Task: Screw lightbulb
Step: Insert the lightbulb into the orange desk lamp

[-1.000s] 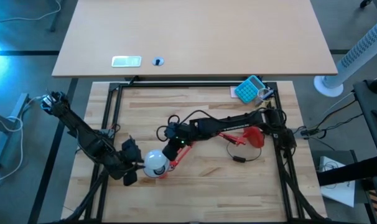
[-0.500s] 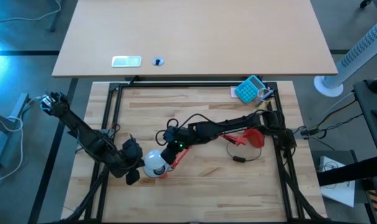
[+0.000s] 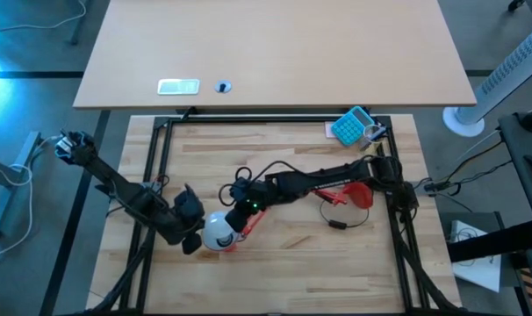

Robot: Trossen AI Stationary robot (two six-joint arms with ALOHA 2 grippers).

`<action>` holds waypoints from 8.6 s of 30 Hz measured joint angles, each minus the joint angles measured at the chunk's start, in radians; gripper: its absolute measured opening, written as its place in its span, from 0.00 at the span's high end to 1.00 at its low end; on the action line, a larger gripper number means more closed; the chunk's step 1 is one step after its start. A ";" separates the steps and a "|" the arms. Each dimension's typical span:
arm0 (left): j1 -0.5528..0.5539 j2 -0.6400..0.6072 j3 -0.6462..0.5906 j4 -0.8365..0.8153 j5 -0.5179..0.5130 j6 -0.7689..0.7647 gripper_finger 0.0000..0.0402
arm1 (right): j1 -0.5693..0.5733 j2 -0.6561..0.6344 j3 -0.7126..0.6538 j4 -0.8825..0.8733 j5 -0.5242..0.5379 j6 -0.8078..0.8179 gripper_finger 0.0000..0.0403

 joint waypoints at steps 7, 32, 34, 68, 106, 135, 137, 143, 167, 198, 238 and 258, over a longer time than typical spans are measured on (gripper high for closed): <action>0.018 0.000 0.000 -0.021 0.007 0.033 1.00 | 0.039 0.000 0.019 -0.007 -0.006 0.057 1.00; -0.196 -0.144 0.000 0.037 0.052 -0.042 1.00 | -0.015 -0.001 0.072 -0.087 0.036 0.022 1.00; -0.209 -0.122 -0.002 0.070 0.023 -0.029 1.00 | -0.027 0.012 0.070 -0.036 0.037 -0.011 1.00; -0.105 -0.114 -0.151 0.176 -0.051 0.075 1.00 | 0.050 0.061 0.076 0.007 -0.005 0.082 1.00; -0.132 -0.020 0.032 0.022 0.014 0.067 1.00 | -0.039 0.042 0.078 0.053 0.027 -0.076 1.00; -0.130 -0.204 0.024 -0.273 0.008 0.048 1.00 | 0.005 -0.001 0.101 -0.114 0.003 -0.020 1.00; -0.130 -0.227 0.024 -0.267 0.009 0.045 1.00 | 0.002 -0.001 0.113 -0.126 0.006 -0.033 1.00; -0.139 -0.261 0.027 -0.196 0.040 0.006 1.00 | -0.001 -0.008 0.147 -0.121 0.044 -0.075 1.00; -0.164 -0.087 0.011 -0.013 0.051 0.008 1.00 | -0.049 0.058 0.082 0.083 -0.002 -0.117 1.00; -0.003 -0.104 -0.006 -0.104 -0.016 0.130 1.00 | 0.036 0.030 0.113 -0.048 -0.047 -0.036 1.00; -0.149 -0.076 -0.004 0.123 0.139 -0.002 1.00 | -0.018 0.064 0.118 -0.019 -0.024 -0.062 1.00; -0.026 -0.138 -0.056 -0.004 0.074 0.091 1.00 | 0.055 0.061 0.145 -0.109 -0.061 0.004 1.00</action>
